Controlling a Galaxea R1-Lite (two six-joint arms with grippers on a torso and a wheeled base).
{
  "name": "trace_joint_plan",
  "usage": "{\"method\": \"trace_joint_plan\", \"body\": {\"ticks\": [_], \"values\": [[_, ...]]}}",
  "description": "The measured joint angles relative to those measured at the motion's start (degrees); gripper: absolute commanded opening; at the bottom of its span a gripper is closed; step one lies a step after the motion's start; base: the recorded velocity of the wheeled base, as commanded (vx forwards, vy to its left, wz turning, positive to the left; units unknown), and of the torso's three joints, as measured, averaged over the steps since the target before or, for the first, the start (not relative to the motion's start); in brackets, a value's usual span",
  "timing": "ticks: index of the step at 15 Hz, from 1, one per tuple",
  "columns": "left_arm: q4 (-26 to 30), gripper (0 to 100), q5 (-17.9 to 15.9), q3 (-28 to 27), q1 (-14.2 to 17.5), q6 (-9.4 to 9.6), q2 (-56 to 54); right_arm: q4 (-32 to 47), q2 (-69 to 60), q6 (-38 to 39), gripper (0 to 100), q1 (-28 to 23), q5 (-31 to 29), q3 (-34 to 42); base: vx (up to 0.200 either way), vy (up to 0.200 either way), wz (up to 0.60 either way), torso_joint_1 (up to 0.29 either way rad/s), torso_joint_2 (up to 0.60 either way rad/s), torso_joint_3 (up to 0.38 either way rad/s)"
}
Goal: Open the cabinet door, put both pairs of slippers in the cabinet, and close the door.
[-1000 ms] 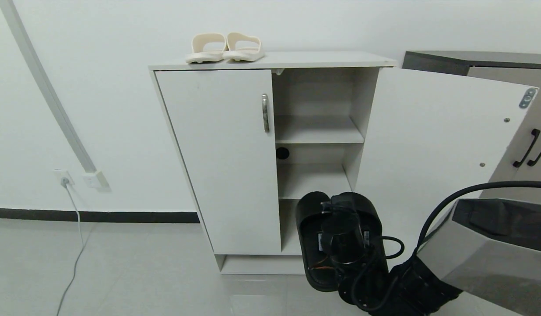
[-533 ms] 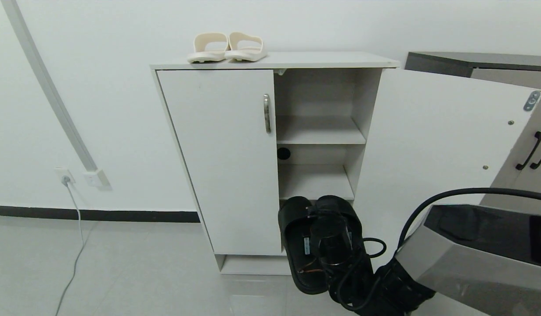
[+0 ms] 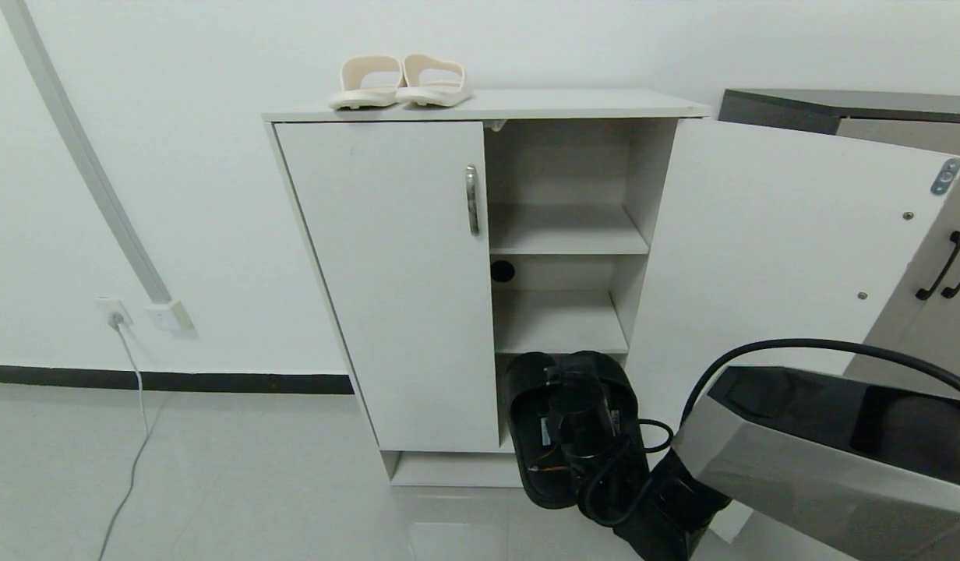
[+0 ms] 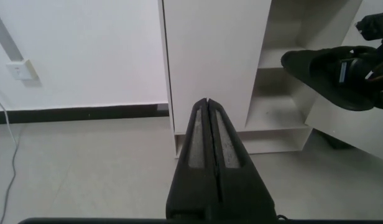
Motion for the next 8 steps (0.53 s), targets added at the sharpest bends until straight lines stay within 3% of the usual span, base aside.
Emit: {"method": "trace_joint_plan", "body": {"ticks": [8], "values": [[0.05, 0, -0.02, 0.00, 0.00, 0.06, 0.00, 0.04, 0.99, 0.16, 0, -0.17, -0.05, -0.06, 0.000, 0.000, 0.00, 0.001, 0.00, -0.185]]}}
